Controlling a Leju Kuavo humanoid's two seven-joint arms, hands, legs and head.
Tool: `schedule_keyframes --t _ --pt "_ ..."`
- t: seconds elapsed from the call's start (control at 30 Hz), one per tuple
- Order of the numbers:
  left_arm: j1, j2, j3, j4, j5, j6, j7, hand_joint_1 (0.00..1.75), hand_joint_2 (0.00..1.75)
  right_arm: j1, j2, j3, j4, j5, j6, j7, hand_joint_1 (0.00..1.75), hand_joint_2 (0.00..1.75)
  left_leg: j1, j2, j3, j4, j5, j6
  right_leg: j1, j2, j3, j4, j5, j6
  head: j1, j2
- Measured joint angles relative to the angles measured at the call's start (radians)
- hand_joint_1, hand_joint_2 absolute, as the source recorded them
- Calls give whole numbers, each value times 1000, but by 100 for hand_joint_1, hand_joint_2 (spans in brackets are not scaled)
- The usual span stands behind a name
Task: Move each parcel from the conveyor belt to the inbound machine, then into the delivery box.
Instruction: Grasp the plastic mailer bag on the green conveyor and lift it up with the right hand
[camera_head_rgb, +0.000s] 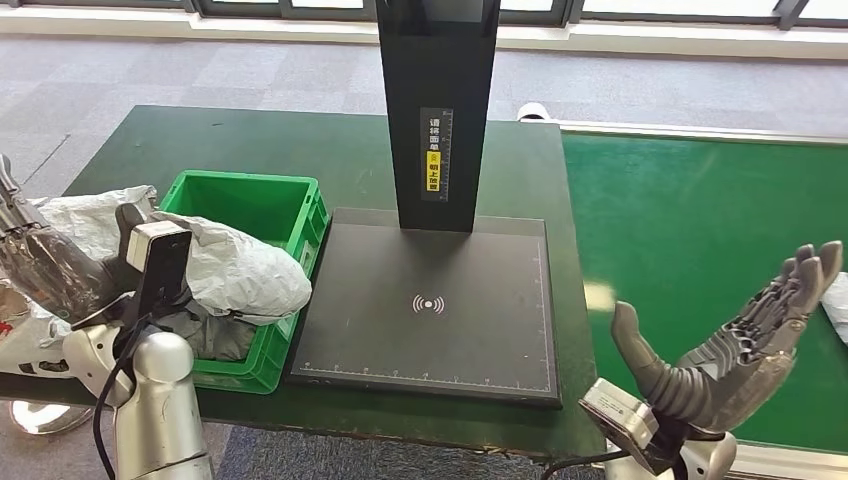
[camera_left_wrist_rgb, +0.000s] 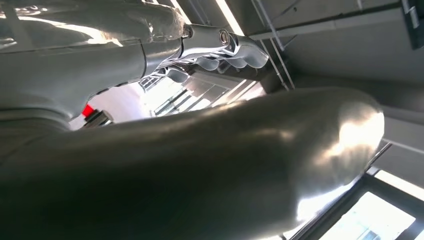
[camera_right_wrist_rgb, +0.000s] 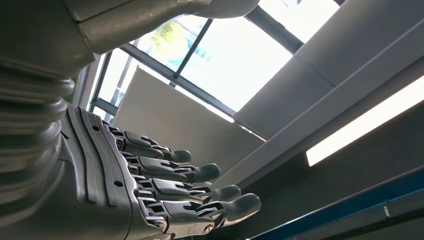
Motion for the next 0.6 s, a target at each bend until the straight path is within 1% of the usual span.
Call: schedule_keyframes --t 0.03,0.13,0.17,0.23,0.37,0.43,0.5,0.57,0.6 --pt "3 0 -3 -10 36 0 -24 0 0 1 0 -2 0 0 0 0 0 175 0 0 0 0 0 0 0 0 0 0 0 0 0 0" --pt "11 1 -23 -27 249 0 -162 0 0 5 0 -4 0 0 0 0 0 175 0 -1 0 0 0 0 0 -1 0 0 0 0 0 0" --pt "13 2 -32 -29 303 0 -196 0 0 5 0 -4 0 1 0 0 0 175 0 -1 0 0 0 0 0 -1 0 0 0 0 0 0" --pt "18 4 -46 -33 340 0 -220 0 0 6 0 -5 0 1 0 0 0 175 0 -1 0 0 0 0 0 -1 1 0 0 0 0 0" --pt "26 8 -63 -38 366 0 -233 0 175 11 0 -5 0 1 0 0 0 175 0 -1 0 0 0 0 0 -1 1 0 0 0 0 0" --pt "39 13 -92 -39 440 -3 -255 0 175 12 0 -6 1 0 0 4 0 175 0 -1 0 0 0 0 0 -1 1 0 0 0 0 0" --pt "69 24 -155 -43 561 -18 -276 0 175 14 1 -6 5 -8 0 11 0 175 0 -1 0 0 0 0 0 -1 1 0 0 0 0 0" --pt "107 38 -232 -53 675 -66 -282 0 175 16 2 -5 17 -45 0 10 0 175 0 -1 0 0 0 0 0 -1 1 0 0 0 0 0" --pt "126 44 -270 -58 725 -109 -283 0 175 17 2 -1 28 -85 0 6 0 175 0 -1 0 0 0 0 0 -1 1 0 0 0 0 0"
